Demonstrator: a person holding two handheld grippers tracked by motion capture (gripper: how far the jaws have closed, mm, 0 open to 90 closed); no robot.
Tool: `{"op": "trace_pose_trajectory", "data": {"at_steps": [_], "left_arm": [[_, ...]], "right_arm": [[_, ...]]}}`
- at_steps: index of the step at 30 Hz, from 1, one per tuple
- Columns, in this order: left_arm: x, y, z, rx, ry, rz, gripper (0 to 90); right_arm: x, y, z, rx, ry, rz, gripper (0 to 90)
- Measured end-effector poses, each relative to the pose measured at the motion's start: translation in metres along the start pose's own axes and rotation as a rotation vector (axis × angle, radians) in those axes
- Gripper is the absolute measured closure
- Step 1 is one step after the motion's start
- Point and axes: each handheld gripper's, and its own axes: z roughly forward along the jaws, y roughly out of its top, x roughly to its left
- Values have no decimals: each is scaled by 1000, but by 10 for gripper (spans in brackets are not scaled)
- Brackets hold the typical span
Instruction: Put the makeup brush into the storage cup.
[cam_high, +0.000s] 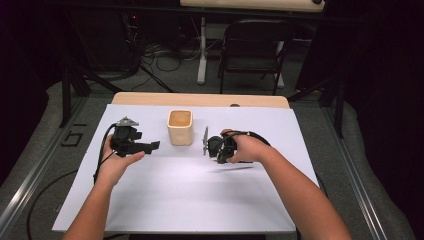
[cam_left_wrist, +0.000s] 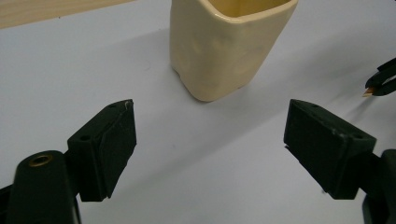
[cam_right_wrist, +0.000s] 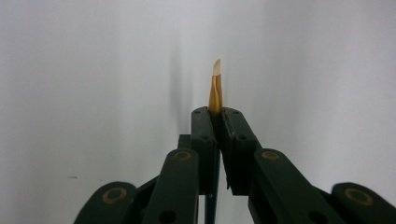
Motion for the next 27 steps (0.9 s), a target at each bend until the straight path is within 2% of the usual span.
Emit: {"op": "trace_pose_trajectory", "data": {"at_steps": [7,10,15,19,27], "left_arm": [[-1,0,0,-6,-2,6,178],[-1,0,-1,-9,-3,12,196],[-3,0,-1,-17,2,23,210],[-2,0,-2,-23,4,31,217],[-5,0,-2,-27,3,40,224]], "right_arm": [[-1,-3,-17,-102,-37,72,843],[-1,-4,-24,-140,-48,86,843],[-2,-5,-31,-182,-53,116,843],[-2,-7,-35,-221,-66,163,843],[-2,-19,-43,-394,-83,278,843]]}}
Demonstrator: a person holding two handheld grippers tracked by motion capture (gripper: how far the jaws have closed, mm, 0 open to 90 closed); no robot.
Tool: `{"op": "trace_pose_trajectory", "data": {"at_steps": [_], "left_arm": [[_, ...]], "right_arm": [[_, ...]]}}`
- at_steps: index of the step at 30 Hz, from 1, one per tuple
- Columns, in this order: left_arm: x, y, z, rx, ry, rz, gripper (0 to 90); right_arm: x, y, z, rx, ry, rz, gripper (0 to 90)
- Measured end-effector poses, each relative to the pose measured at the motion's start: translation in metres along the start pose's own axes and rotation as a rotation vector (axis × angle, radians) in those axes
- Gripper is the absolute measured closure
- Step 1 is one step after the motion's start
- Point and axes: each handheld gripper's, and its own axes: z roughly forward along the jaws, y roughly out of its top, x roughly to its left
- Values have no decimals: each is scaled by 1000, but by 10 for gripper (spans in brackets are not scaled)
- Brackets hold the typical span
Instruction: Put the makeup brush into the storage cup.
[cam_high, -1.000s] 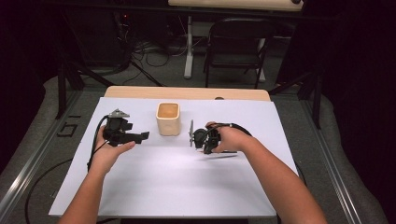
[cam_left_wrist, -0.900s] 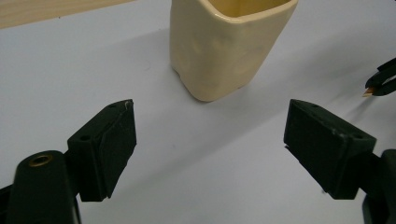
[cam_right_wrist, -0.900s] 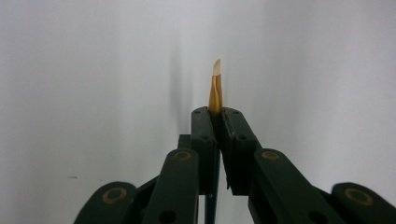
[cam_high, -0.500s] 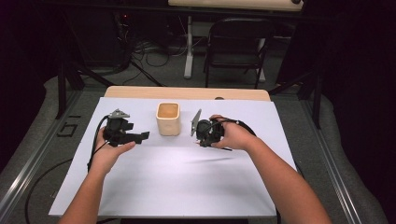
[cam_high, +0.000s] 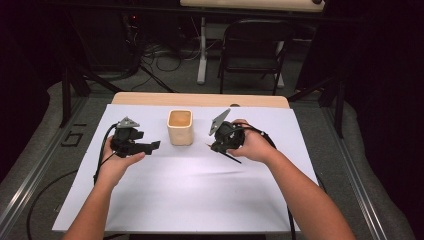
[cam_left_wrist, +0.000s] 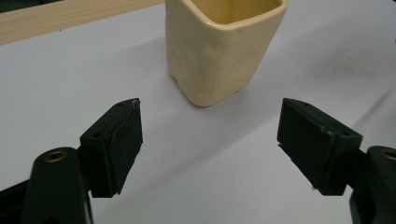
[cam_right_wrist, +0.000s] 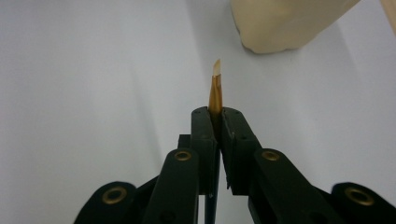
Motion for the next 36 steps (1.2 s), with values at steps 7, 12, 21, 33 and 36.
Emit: {"op": "trace_pose_trajectory", "data": {"at_steps": [7,12,21,33,36], "left_arm": [[0,0,-1,-6,-1,0,231],[-1,0,-2,-15,1,3,255],[-3,0,-4,-24,-9,5,266],[-15,4,-5,-49,-61,28,327],[-19,5,-6,-56,-65,37,332]], "right_arm": [[0,-6,-8,-71,-36,45,842],[0,-10,-14,-125,-63,91,843],[2,-16,-18,-264,-88,153,843],[7,-22,-22,-402,-130,223,843],[9,-22,-22,-434,-148,240,843]]}}
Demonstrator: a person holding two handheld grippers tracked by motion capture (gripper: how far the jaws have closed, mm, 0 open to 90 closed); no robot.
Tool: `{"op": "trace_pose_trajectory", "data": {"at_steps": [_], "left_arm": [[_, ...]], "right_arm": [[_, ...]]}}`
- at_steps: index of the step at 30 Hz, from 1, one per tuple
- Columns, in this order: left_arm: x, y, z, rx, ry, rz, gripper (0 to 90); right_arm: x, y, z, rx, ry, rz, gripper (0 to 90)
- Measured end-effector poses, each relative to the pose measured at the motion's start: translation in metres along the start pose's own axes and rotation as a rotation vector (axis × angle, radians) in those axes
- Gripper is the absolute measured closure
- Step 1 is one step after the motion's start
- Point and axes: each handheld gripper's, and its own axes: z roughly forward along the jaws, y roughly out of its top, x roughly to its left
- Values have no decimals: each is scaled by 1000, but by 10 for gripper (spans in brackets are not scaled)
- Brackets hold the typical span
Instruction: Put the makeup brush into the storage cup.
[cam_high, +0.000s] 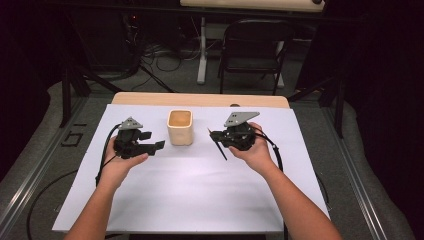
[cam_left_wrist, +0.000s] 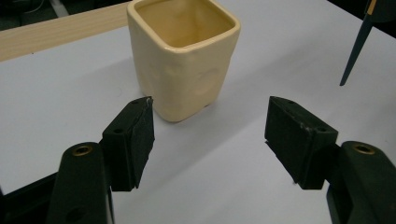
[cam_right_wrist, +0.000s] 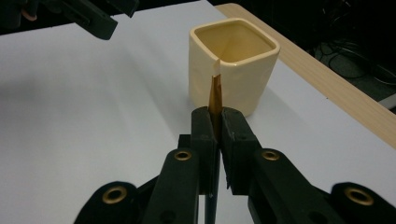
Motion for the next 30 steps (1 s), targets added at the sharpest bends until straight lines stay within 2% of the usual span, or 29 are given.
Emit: {"op": "trace_pose_trajectory", "data": {"at_steps": [7,8,9,13,20,25,30], "left_arm": [[-10,4,-2,-35,-39,9,372],[-12,4,-2,-44,-56,5,380],[-12,4,-2,-44,-56,5,386],[-20,6,-1,-56,-100,3,421],[-31,7,2,-68,-166,12,496],[-34,8,3,-81,-188,11,531],[-35,8,3,-87,-198,4,543]], "right_arm": [[3,0,1,-60,5,52,843],[5,1,1,-78,0,60,843],[5,1,1,-78,0,60,843],[9,4,2,-114,-2,75,843],[19,9,5,-144,12,67,842],[23,10,6,-171,18,82,843],[23,7,8,-170,19,94,843]]}}
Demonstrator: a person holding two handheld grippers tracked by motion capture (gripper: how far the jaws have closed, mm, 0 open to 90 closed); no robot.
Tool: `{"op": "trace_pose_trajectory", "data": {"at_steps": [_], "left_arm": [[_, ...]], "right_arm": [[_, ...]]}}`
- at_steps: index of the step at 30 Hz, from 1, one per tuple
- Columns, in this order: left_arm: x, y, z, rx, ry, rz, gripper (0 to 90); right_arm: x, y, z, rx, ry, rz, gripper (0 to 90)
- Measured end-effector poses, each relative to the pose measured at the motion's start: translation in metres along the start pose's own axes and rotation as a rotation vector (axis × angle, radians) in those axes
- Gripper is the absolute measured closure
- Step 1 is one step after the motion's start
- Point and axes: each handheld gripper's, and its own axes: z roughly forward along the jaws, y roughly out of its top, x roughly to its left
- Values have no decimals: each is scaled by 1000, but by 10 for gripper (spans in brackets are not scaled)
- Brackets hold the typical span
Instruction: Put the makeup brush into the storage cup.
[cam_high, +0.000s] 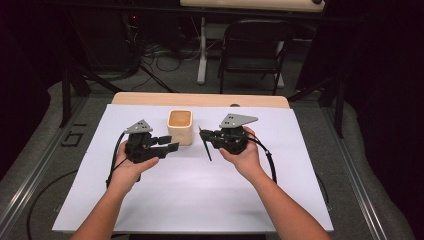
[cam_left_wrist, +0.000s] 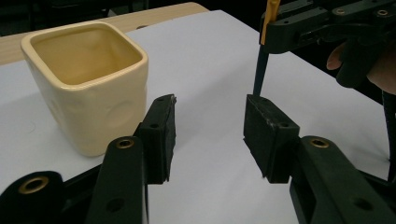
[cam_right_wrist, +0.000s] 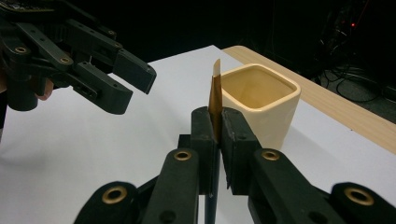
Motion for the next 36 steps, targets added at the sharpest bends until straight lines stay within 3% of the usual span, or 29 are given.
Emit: {"op": "trace_pose_trajectory", "data": {"at_steps": [24,36], "left_arm": [[-11,0,8,23,-41,12,610],[-17,0,12,26,-66,17,642]], "right_arm": [[12,3,7,-75,23,48,843],[21,2,15,-86,49,60,843]]}}
